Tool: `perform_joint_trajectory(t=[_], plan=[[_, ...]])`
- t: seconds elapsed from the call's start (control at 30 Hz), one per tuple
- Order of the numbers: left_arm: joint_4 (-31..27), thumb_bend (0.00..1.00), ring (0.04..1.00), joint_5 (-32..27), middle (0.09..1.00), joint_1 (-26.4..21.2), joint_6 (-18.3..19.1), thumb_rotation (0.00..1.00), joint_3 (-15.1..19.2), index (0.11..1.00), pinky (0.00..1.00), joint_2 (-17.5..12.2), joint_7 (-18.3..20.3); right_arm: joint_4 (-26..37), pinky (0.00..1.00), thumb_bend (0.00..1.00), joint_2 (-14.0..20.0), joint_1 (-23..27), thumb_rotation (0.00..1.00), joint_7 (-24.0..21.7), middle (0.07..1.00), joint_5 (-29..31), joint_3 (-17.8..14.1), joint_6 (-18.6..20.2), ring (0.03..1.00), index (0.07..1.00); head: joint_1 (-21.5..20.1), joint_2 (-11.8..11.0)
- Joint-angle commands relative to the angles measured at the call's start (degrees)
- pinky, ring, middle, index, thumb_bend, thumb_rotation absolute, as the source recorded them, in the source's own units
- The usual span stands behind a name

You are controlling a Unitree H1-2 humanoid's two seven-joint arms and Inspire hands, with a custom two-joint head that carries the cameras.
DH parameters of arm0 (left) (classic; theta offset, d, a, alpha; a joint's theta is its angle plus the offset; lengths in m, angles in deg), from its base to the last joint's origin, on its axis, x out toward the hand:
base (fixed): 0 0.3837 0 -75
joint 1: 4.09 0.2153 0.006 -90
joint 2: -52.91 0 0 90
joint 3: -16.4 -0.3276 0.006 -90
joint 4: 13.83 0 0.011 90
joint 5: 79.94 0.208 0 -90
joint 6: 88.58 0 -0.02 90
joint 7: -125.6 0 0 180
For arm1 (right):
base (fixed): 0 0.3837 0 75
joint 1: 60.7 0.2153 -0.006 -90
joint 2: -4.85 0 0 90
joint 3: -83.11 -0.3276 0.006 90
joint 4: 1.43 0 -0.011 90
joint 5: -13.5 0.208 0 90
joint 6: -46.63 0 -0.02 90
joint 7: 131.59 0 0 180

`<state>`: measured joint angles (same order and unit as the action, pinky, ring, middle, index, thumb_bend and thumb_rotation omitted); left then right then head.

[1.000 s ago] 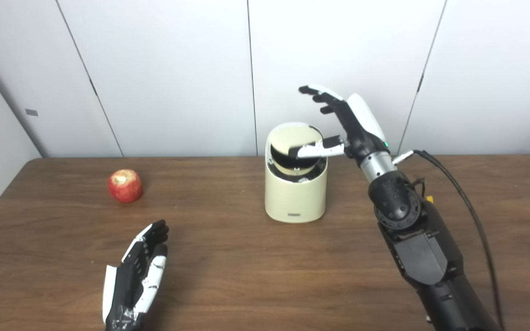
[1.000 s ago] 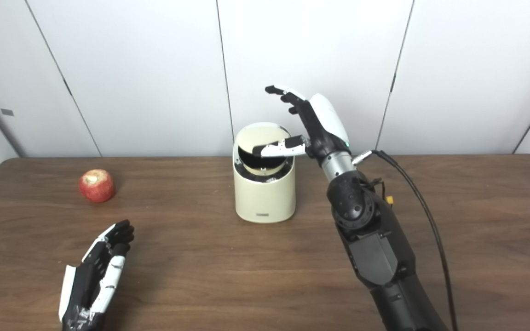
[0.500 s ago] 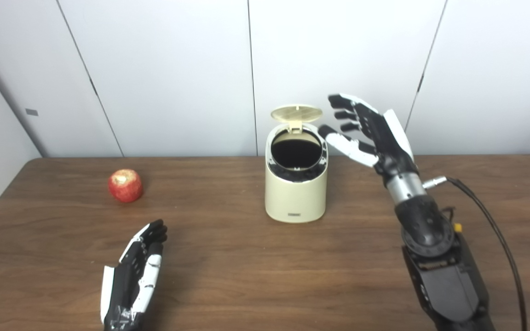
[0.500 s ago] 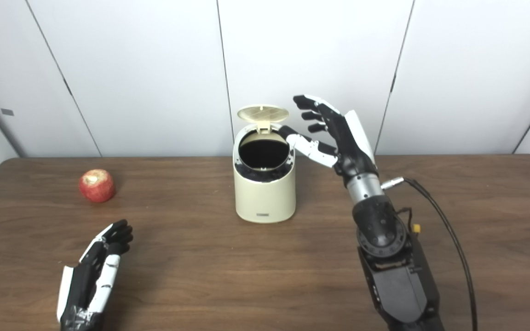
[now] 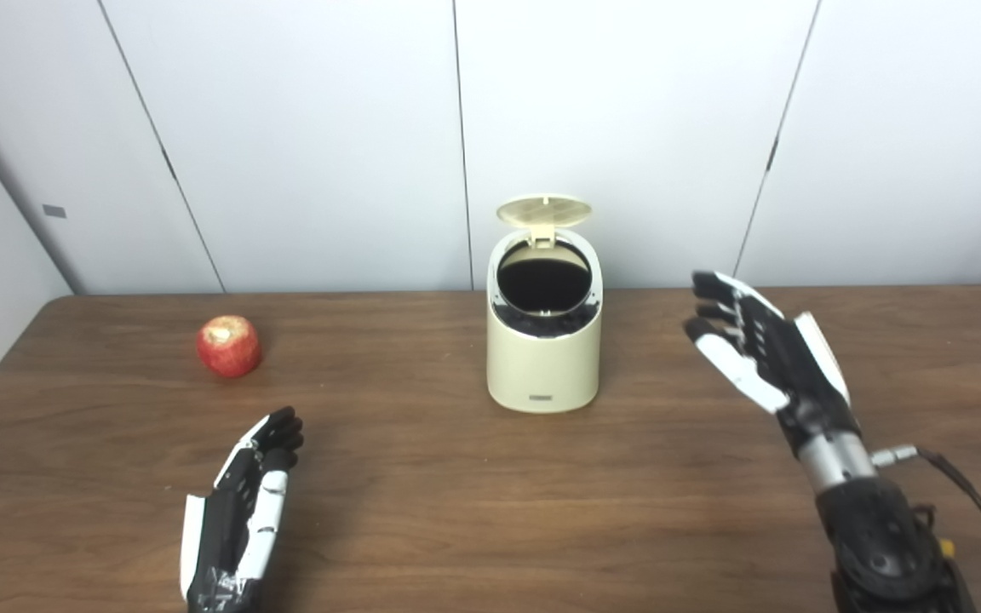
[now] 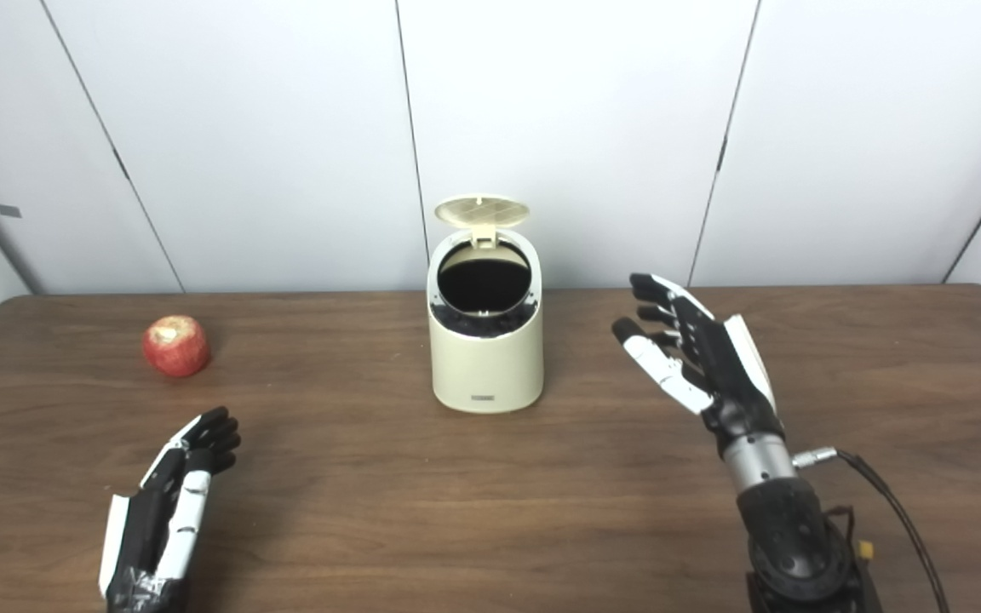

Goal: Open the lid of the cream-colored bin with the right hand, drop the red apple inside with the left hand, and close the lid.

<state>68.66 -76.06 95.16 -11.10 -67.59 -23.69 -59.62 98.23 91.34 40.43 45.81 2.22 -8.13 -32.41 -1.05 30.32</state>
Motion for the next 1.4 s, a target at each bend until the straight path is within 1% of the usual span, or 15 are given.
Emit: perform_joint_trajectory(t=[0.0,0.13,0.23,0.4,0.47,0.53,0.6,0.7,0.83,0.9,0.97,1.07,1.17,1.3,1.37], plan=[[4.73,0.41,0.806,-0.1,0.816,1.75,-1.52,0.75,-0.59,0.839,0.81,0.96,-0.3,1.36,0.74,0.45,0.71,1.37,0.76,-0.24,0.879,2.24,-1.15,-3.2,0.844,0.854,-0.06,0.04],[4.67,0.4,0.808,-0.3,0.815,1.8,-1.83,0.75,-0.49,0.839,0.81,0.64,-0.04,-0.41,0.78,0.47,0.47,-0.47,0.8,-0.44,0.899,5.78,-2.65,-5.44,0.872,0.878,0.1,0.23],[4.62,0.4,0.799,-0.04,0.807,1.85,-1.96,0.74,-0.35,0.83,0.8,0.53,-0.23,-2.05,0.8,0.47,-0.09,-1.63,0.82,-0.79,0.907,8.11,-3.0,-8.17,0.905,0.886,0.22,0.4],[3.95,0.39,0.79,0.48,0.806,2.07,-1.72,0.72,-0.11,0.833,0.78,0.24,-0.39,-1.43,0.88,0.46,-1.59,-4.17,0.89,-0.86,0.948,10.72,-3.04,-6.81,0.955,0.922,0.41,0.53],[3.4,0.39,0.793,0.64,0.81,2.31,-1.48,0.7,-0.05,0.836,0.78,0.14,-0.37,-1.28,0.9,0.46,-2.55,-4.92,0.89,-0.51,0.953,12.13,-3.53,-6.6,0.958,0.932,1.25,0.56],[2.66,0.39,0.788,0.45,0.807,2.65,-1.34,0.64,0.06,0.835,0.77,0.28,-0.41,-1.92,0.89,0.46,-3.13,-5.49,0.91,-0.39,0.957,13.35,-4.03,-7.79,0.955,0.944,1.92,0.9],[1.93,0.38,0.783,0.63,0.81,3.0,-1.47,0.52,0.12,0.837,0.72,0.45,-0.59,-2.23,0.89,0.45,-3.75,-6.01,0.91,-0.06,0.961,14.34,-4.7,-8.33,0.956,0.952,2.62,1.0],[-0.2,0.38,0.761,2.56,0.801,3.52,0.37,0.39,0.33,0.831,0.67,0.94,-1.57,-2.75,0.92,0.48,-3.96,-6.78,0.93,0.28,0.956,14.51,-5.44,-8.65,0.959,0.949,4.89,1.33],[-3.17,0.43,0.755,4.99,0.791,3.44,2.37,0.31,1.43,0.82,0.69,1.24,-3.14,-1.75,0.94,0.52,-3.58,-7.89,0.94,-0.19,0.96,15.6,-6.1,-7.45,0.965,0.953,7.6,1.48],[-5.01,0.48,0.708,6.06,0.777,2.55,4.56,0.23,2.58,0.817,0.65,1.12,-4.2,-1.91,0.93,0.52,-3.1,-8.22,0.94,-0.62,0.955,16.41,-6.52,-7.81,0.959,0.956,8.99,1.44],[-6.14,0.5,0.689,6.32,0.77,1.73,6.1,0.19,3.56,0.818,0.63,0.87,-4.86,-2.45,0.94,0.52,-2.67,-8.34,0.94,-0.84,0.954,16.97,-6.93,-8.48,0.96,0.957,10.34,1.18],[-7.58,0.55,0.707,7.39,0.756,0.15,7.79,0.11,5.48,0.822,0.67,-0.81,-5.59,-3.29,0.94,0.48,-1.94,-8.25,0.95,-1.34,0.962,18.11,-7.42,-9.41,0.966,0.964,12.12,0.93],[-9.12,0.59,0.725,9.31,0.76,-1.42,10.82,0.12,7.32,0.827,0.7,-3.26,-5.52,-3.56,0.94,0.47,-1.55,-7.99,0.95,-1.66,0.957,18.55,-7.38,-9.63,0.965,0.951,13.2,0.71],[-8.62,0.68,0.727,8.14,0.765,-4.27,11.95,0.06,10.31,0.824,0.7,-6.87,-5.72,-2.17,0.97,0.47,-1.93,-8.02,0.97,-1.26,0.952,18.34,-7.14,-7.83,0.967,0.952,13.92,0.64],[-8.02,0.73,0.733,8.04,0.762,-5.96,12.85,0.04,11.76,0.82,0.73,-8.42,-6.07,-1.8,0.97,0.47,-1.92,-8.03,0.98,-1.19,0.952,18.08,-7.02,-7.43,0.967,0.955,14.5,0.56]])
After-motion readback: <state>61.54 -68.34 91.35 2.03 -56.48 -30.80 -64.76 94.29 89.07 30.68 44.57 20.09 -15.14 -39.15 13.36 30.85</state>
